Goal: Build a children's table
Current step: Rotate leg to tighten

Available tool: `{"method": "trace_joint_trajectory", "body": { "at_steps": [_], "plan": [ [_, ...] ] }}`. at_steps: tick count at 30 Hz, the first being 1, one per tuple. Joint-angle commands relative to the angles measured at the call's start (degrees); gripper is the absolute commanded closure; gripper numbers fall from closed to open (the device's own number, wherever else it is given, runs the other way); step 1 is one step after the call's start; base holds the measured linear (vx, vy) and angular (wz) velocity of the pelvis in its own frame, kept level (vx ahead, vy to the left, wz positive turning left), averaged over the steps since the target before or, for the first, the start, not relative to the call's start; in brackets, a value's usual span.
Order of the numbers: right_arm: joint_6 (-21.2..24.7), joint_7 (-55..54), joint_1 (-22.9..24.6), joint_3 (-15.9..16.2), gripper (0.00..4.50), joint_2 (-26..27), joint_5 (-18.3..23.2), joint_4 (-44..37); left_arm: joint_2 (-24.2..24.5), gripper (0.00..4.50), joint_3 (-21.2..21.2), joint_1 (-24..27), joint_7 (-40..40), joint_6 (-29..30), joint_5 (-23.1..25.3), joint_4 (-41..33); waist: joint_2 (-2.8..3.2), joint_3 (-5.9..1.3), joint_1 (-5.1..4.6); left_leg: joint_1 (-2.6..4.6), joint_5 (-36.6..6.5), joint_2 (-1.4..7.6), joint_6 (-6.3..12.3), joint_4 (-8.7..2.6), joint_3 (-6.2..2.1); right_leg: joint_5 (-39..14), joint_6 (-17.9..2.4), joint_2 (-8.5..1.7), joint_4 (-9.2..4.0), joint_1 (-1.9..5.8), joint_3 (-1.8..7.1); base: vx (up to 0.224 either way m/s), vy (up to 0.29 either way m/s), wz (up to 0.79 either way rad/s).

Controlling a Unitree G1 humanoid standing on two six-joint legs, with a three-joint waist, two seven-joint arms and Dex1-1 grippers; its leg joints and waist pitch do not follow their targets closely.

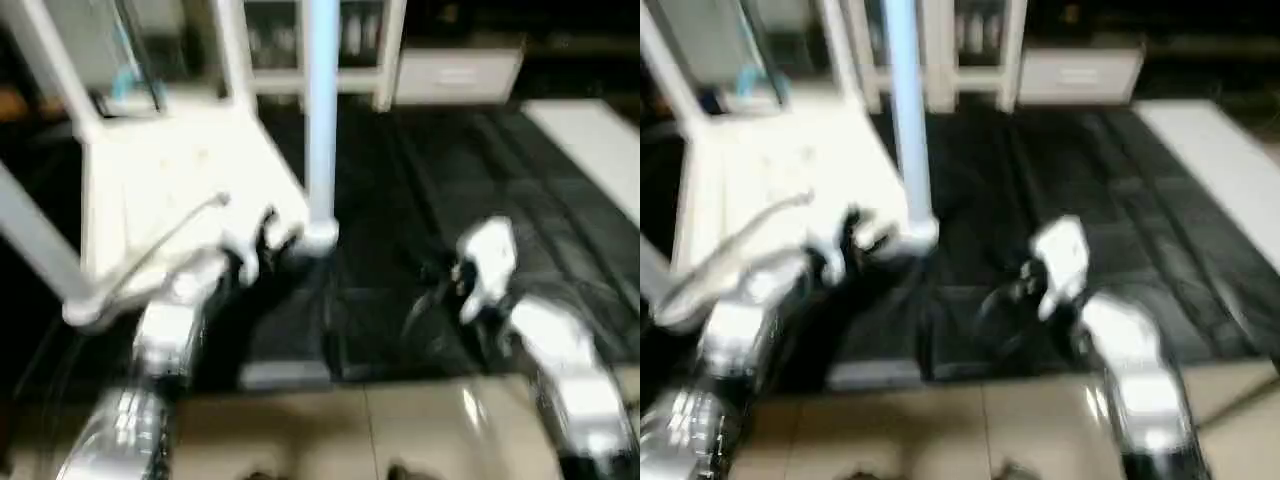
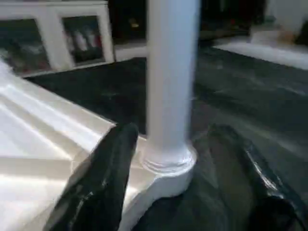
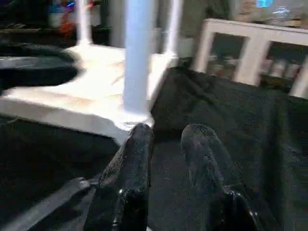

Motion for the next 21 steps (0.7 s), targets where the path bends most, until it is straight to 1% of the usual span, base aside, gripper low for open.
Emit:
{"method": "trace_joint_trajectory", "body": {
  "at_steps": [1,2,3,4,5,6,7,8,9,10,11,12,13,14,15,16,17,18,19,20,21],
  "plan": [
    [0.8,-1.57,1.05,-1.25,3.36,-0.03,0.12,-2.17,-1.23,1.76,-0.95,5.58,3.58,1.22,0.76,-9.34,0.03,-1.83,4.9,-5.73,-56.26,8.17,-2.03,-16.34,0.43,-10.26,1.45,2.04,10.23,6.06,1.96,-0.077,-0.046,0.16],
    [0.97,-1.8,1.58,-1.25,3.36,0.16,0.36,-2.56,-2.46,1.76,-2.0,9.23,5.1,1.26,1.6,-13.02,-5.13,-3.81,2.67,2.71,-37.6,4.36,-1.78,-5.47,1.55,-39.91,6.37,0.16,0.54,-1.52,6.75,0.026,-0.168,0.29],
    [1.16,-1.93,1.75,-1.27,3.36,0.33,0.6,-2.52,-3.27,1.76,-2.7,11.32,6.04,0.89,2.01,-14.65,-5.15,-3.59,2.74,5.76,-23.79,1.69,-0.47,2.52,0.72,-57.14,5.15,-3.53,-6.98,-6.38,7.29,0.055,-0.208,0.26],
    [1.3,-2.01,1.82,-1.28,3.36,0.44,0.76,-2.46,-3.74,1.76,-3.12,12.51,6.53,0.57,2.21,-15.5,-4.22,-3.67,3.13,0.91,-4.87,-0.12,2.56,3.71,-1.23,-62.1,4.63,-4.14,-8.31,-2.6,11.65,0.055,-0.208,0.26],
    [1.42,-2.42,1.58,-1.22,3.36,0.75,0.67,-2.14,-4.33,1.76,-3.49,13.9,7.51,-0.31,2.82,-16.26,-4.43,-3.99,3.85,-0.31,-3.11,0.8,2.08,1.93,-1.45,-57.88,3.92,-4.23,-7.18,-0.9,11.27,0.028,-0.136,0.12],
    [1.45,-2.5,1.5,-1.17,3.36,0.82,0.63,-2.05,-4.52,1.76,-3.44,14.09,7.82,-0.35,2.91,-16.33,-2.9,-4.45,4.52,-0.37,-4.25,3.54,0.17,-3.17,-1.66,-35.82,0.2,-0.86,-3.23,-0.71,8.49,0.019,-0.09,0.16],
    [1.58,-2.89,1.08,-0.96,3.36,1.16,0.47,-1.62,-5.44,1.76,-3.22,15.01,9.32,-0.56,3.35,-16.65,-4.06,-4.86,4.11,0.26,-6.7,3.88,0.41,-3.84,-1.01,-25.45,-0.84,0.9,-2.35,-1.15,7.57,0.019,-0.09,0.16],
    [1.52,-3.03,0.53,-0.57,3.36,1.33,0.11,-1.06,-5.77,1.76,-3.25,15.36,10.65,-0.36,4.55,-16.75,-2.74,-5.28,3.97,0.72,-11.16,4.98,1.56,-5.04,-0.14,-10.51,-6.22,1.19,-1.78,-1.0,6.89,-0.054,-0.082,0.29],
    [1.67,-3.41,-0.23,-0.23,3.36,1.74,0.0,-0.33,-6.15,1.76,-3.29,15.29,12.62,1.27,6.44,-17.45,-2.72,-4.92,3.66,0.28,-13.67,5.13,1.43,-5.44,0.13,-11.72,-7.3,0.97,-2.23,-0.87,6.82,0.0,0.0,0.0],
    [1.78,-3.5,-0.31,-0.22,3.36,1.81,0.06,-0.28,-6.22,1.76,-3.29,15.27,12.86,1.45,6.65,-17.64,-2.8,-4.55,3.09,-0.83,-17.18,4.96,0.17,-5.84,0.26,-15.41,-7.28,0.79,-2.45,-0.36,6.52,0.0,0.0,0.0],
    [2.16,-3.76,-0.46,-0.24,3.36,2.01,0.27,-0.22,-6.35,1.76,-3.34,15.25,13.41,1.95,7.2,-18.34,-2.75,-4.53,3.1,-0.77,-18.46,5.03,-0.55,-5.97,0.31,-17.27,-6.6,0.68,-2.63,-0.47,6.43,0.0,0.0,0.0],
    [2.46,-3.91,-0.55,-0.2,3.36,2.05,0.38,-0.32,-7.09,1.76,-3.19,15.33,14.21,3.32,6.79,-19.95,-3.43,-4.54,2.81,-0.78,-19.43,4.98,-1.34,-6.02,0.45,-18.87,-5.37,0.62,-2.94,-0.63,6.45,0.0,0.0,0.0],
    [2.57,-3.94,-0.59,-0.09,3.36,1.98,0.33,-0.39,-7.4,1.76,-3.2,15.33,14.58,3.78,6.75,-20.98,-3.25,-4.59,2.75,-0.94,-18.74,4.97,-1.51,-6.17,0.35,-18.96,-4.8,0.4,-3.07,-0.52,6.47,0.0,0.0,0.0],
    [2.56,-3.93,-0.59,-0.04,3.36,1.92,0.24,-0.36,-7.48,1.76,-3.4,15.36,14.75,4.08,6.86,-21.6,-3.19,-4.77,2.65,-1.29,-16.92,4.97,-1.24,-6.16,0.37,-16.8,-4.62,0.38,-3.11,-0.4,6.46,0.0,0.0,0.0],
    [2.39,-3.8,-0.57,0.16,3.36,1.69,-0.12,-0.29,-7.46,1.76,-3.76,15.36,15.02,4.57,7.2,-21.87,-3.24,-4.79,2.6,-1.42,-16.36,4.98,-1.08,-6.18,0.4,-15.96,-4.54,0.41,-3.07,-0.34,6.41,0.0,0.0,0.0],
    [2.38,-3.79,-0.57,0.17,3.36,1.68,-0.14,-0.28,-7.46,1.76,-3.78,15.35,15.02,4.56,7.22,-21.86,-3.2,-4.78,2.57,-1.31,-17.08,4.99,-1.12,-6.25,0.39,-16.3,-4.33,0.44,-3.01,-0.23,6.31,0.0,0.0,0.0],
    [2.26,-3.73,-0.58,0.38,3.36,1.46,-0.49,-0.19,-7.46,1.76,-4.19,15.23,15.24,4.47,7.63,-21.75,-3.12,-4.63,2.45,-0.64,-21.39,4.94,-1.61,-6.48,0.35,-20.75,-3.18,0.46,-3.4,-0.15,6.14,0.0,0.0,0.0],
    [2.24,-3.74,-0.59,0.4,3.36,1.44,-0.53,-0.18,-7.52,1.76,-4.2,15.21,15.28,4.54,7.58,-21.74,-3.12,-4.63,2.45,-0.64,-21.39,4.94,-1.61,-6.48,0.35,-20.75,-3.18,0.46,-3.4,-0.15,6.14,0.0,0.0,0.0],
    [2.13,-3.82,-0.63,0.45,3.36,1.33,-0.67,-0.13,-7.79,1.76,-4.19,15.04,15.48,4.94,7.42,-21.66,-2.92,-4.75,2.19,0.32,-25.04,4.69,-1.27,-6.71,0.46,-23.36,-2.94,0.97,-3.86,0.33,5.56,0.0,0.0,0.0],
    [2.08,-3.86,-0.68,0.51,3.36,1.23,-0.76,-0.09,-7.91,1.76,-4.19,14.88,15.67,5.11,7.48,-21.64,-2.85,-4.65,2.03,0.93,-26.64,4.5,-0.26,-6.86,0.67,-24.13,-3.69,1.46,-4.3,0.56,5.15,0.057,0.02,-0.03],
    [1.85,-3.66,-0.86,0.76,3.36,0.88,-1.08,0.08,-8.22,1.76,-4.14,14.46,15.99,5.44,7.36,-21.49,-2.71,-4.63,1.91,1.39,-27.57,4.39,0.23,-6.9,0.8,-24.52,-4.28,1.72,-4.44,0.68,4.92,0.072,0.018,-0.02]
  ]
}}
